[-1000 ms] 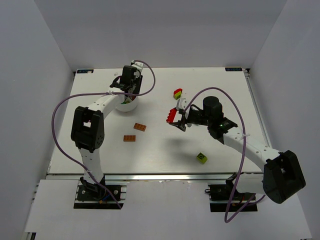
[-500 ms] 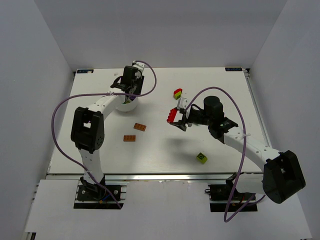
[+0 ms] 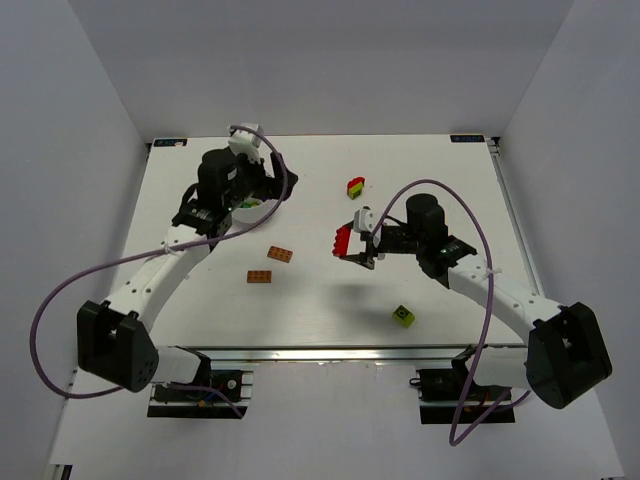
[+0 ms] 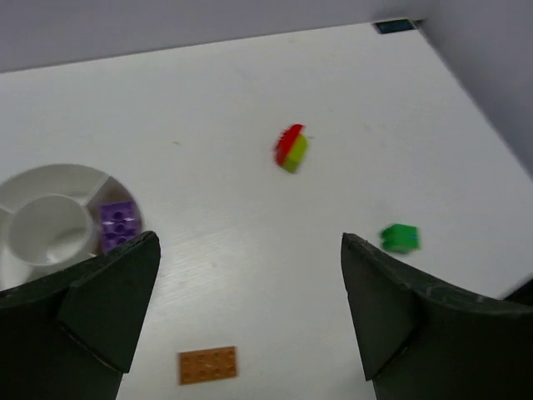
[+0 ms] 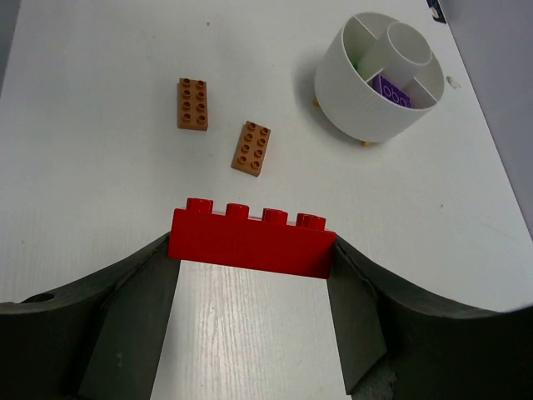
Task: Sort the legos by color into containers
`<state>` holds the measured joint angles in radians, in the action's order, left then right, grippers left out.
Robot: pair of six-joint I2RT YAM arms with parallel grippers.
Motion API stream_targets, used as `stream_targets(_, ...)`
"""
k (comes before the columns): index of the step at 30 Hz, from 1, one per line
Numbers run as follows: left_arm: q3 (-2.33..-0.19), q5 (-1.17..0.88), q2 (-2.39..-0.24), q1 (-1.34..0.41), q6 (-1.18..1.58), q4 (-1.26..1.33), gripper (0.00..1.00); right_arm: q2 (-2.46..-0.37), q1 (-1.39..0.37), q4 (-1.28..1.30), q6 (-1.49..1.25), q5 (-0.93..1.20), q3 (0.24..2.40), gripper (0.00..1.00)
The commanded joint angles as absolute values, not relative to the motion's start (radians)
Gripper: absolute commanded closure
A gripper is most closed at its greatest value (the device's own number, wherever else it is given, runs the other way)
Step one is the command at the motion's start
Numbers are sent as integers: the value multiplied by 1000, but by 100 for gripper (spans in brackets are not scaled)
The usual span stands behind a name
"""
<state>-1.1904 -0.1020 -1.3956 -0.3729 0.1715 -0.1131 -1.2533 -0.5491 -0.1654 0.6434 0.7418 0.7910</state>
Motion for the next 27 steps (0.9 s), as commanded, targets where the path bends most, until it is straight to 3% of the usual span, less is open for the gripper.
stream_targets(1,-1069,-354,-1339,-373,350,-22,2,-1206,-545,-172,741,805,782,100)
stream_targets(4,-961,-509,-1278,-367,420,78,5,-1195,-545,-170,749,786,790,100)
stream_targets(9,-838,-770,-1264,-360,610,329,30,-1175,-557,-213,727,735,790,100)
stream_targets(11,-810,-825,-1293,-360,670,430,34,-1173,-568,-224,718,716,787,100)
stream_targets(17,-775,-877,-1318,-382,764,540,31,-1189,-604,-265,695,646,772,100)
stream_targets(27,-773,-873,-1336,-426,739,514,30,-1213,-675,-304,696,598,764,100)
